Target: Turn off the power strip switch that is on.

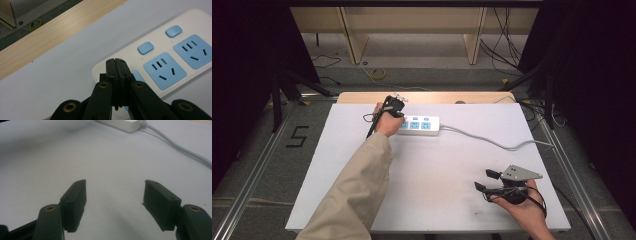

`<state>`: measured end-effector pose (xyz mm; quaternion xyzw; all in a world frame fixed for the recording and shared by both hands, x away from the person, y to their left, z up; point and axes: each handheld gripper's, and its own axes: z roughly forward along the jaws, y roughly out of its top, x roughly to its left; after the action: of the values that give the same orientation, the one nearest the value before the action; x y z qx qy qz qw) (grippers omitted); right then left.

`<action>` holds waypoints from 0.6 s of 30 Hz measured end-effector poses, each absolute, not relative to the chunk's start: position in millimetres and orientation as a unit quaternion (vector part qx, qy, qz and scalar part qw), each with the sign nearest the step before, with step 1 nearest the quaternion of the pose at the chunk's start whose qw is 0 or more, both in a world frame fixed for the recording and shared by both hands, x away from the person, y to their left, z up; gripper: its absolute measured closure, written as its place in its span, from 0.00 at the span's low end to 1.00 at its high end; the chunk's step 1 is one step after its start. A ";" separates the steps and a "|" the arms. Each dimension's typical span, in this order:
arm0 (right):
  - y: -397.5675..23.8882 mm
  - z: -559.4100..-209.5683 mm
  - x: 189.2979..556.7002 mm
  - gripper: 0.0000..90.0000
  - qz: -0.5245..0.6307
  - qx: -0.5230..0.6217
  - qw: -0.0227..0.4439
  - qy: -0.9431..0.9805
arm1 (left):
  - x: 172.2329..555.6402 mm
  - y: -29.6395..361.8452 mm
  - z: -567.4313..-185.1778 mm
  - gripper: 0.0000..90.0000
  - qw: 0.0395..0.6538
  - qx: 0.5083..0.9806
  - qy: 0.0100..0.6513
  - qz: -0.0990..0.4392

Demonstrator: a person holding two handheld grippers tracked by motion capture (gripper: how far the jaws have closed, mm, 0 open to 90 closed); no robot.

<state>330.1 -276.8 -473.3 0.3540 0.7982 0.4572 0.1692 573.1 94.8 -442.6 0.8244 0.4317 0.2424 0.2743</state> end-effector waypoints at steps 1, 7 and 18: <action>-276.7 -473.4 330.1 0.40 0.457 0.354 0.169 0.798 | 573.6 94.4 -443.2 1.00 0.276 0.823 0.434 0.242; -276.9 -473.2 329.9 0.40 0.457 0.354 0.170 0.798 | 576.1 94.2 -444.2 1.00 0.272 0.823 0.434 0.245; -276.8 -473.4 330.2 0.40 0.457 0.354 0.169 0.798 | 578.6 92.5 -444.1 1.00 0.269 0.824 0.432 0.248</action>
<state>330.2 -276.8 -473.4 0.3537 0.7983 0.4571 0.1693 578.6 92.5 -444.1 0.8244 0.4316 0.2482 0.2691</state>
